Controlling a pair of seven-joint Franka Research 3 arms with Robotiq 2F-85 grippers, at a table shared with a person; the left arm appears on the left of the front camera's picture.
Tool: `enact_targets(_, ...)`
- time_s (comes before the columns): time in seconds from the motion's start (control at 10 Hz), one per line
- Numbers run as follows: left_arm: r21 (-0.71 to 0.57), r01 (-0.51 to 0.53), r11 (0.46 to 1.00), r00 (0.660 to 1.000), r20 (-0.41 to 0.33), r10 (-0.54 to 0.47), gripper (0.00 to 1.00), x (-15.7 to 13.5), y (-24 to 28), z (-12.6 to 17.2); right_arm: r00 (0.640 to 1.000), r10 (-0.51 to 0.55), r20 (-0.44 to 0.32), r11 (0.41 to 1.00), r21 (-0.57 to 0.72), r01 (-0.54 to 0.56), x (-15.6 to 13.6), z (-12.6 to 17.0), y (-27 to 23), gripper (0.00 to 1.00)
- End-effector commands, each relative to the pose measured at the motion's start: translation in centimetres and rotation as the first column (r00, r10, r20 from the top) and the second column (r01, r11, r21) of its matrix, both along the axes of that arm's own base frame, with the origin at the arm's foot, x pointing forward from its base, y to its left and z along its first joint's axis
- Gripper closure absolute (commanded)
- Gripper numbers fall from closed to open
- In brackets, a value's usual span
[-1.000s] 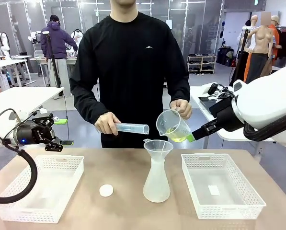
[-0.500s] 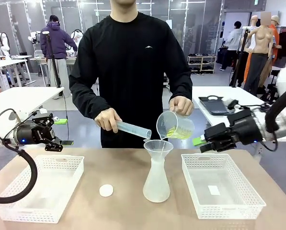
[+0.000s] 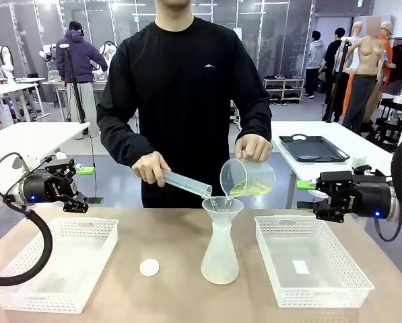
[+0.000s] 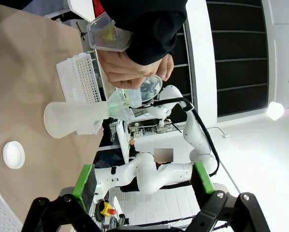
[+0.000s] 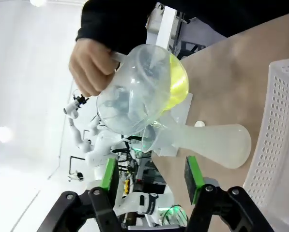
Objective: Prepare the solutions needed for the experiment.
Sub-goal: Once the solution is in the Big flask , pick up the Plastic Funnel and place it back into the right Organizing basket.
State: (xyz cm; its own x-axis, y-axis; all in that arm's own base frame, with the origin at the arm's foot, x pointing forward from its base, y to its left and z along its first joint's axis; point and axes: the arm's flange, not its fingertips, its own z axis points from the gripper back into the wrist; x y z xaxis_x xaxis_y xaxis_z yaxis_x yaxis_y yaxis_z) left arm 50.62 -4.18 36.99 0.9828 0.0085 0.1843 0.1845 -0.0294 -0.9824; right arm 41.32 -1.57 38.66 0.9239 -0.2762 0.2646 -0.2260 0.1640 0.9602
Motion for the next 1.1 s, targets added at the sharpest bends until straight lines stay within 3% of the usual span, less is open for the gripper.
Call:
enact_targets(0.0,0.003,0.003,1.0,1.0,0.006,-0.003,0.0,0.0,0.0,0.3,0.999,0.041,0.01,0.999,0.011,-0.041,1.7,-0.5,0.5,0.3)
enact_targets(0.4,0.003,0.003,1.0,1.0,0.006,-0.003,0.0,0.0,0.0,0.3,0.99,0.139,-0.007,0.99,0.026,-0.139,3.4,-1.0,-0.4,0.3)
enact_targets(0.7,0.003,0.003,1.0,1.0,0.006,-0.003,0.0,0.0,0.0,0.3,0.967,0.246,-0.064,0.969,0.015,-0.246,4.0,-1.4,-0.2,0.3)
enact_targets(1.0,0.003,0.003,1.0,1.0,0.006,-0.003,0.0,0.0,0.0,0.3,0.959,0.268,-0.087,0.963,0.012,-0.268,4.4,-1.2,-0.1,0.3)
